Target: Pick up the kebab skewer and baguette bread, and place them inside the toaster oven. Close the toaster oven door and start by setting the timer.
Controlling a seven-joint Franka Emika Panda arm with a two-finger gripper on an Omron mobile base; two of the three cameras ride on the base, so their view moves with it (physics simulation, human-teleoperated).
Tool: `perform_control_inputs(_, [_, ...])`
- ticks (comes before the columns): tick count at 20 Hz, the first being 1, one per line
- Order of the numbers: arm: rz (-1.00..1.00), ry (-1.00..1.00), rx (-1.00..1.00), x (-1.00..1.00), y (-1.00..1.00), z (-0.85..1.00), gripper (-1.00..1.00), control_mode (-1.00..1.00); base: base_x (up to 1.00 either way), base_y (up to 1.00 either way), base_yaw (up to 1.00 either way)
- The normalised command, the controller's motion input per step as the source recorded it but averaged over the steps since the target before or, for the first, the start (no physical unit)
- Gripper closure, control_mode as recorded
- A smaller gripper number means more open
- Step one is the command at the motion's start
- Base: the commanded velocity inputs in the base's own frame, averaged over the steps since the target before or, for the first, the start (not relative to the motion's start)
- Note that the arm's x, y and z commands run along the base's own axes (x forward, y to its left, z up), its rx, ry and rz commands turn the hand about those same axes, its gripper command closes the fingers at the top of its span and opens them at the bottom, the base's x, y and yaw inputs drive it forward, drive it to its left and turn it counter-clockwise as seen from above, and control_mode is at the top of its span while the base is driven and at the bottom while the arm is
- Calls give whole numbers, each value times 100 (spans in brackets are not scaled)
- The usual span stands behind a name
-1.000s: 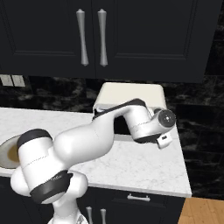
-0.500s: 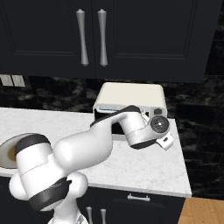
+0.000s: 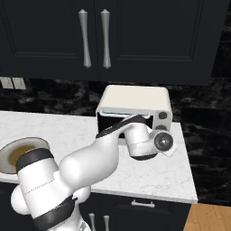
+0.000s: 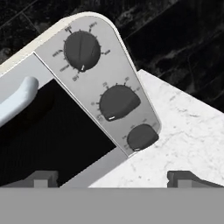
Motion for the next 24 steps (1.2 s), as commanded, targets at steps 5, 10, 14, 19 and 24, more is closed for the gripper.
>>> perform_control_inputs(5, [17, -21, -4, 6, -10, -26, -100, -100, 0, 0, 0])
perform_control_inputs(10, [0, -27, -19, 0, 0, -17, -100, -100, 0, 0, 0])
perform_control_inputs(14, [0, -30, -22, 0, 0, -3, -100, -100, 0, 0, 0])
perform_control_inputs(19, [0, -27, -19, 0, 0, 0, -100, -100, 0, 0, 0])
perform_control_inputs(24, [0, -10, -11, 1, 0, 0, -100, -100, 0, 0, 0])
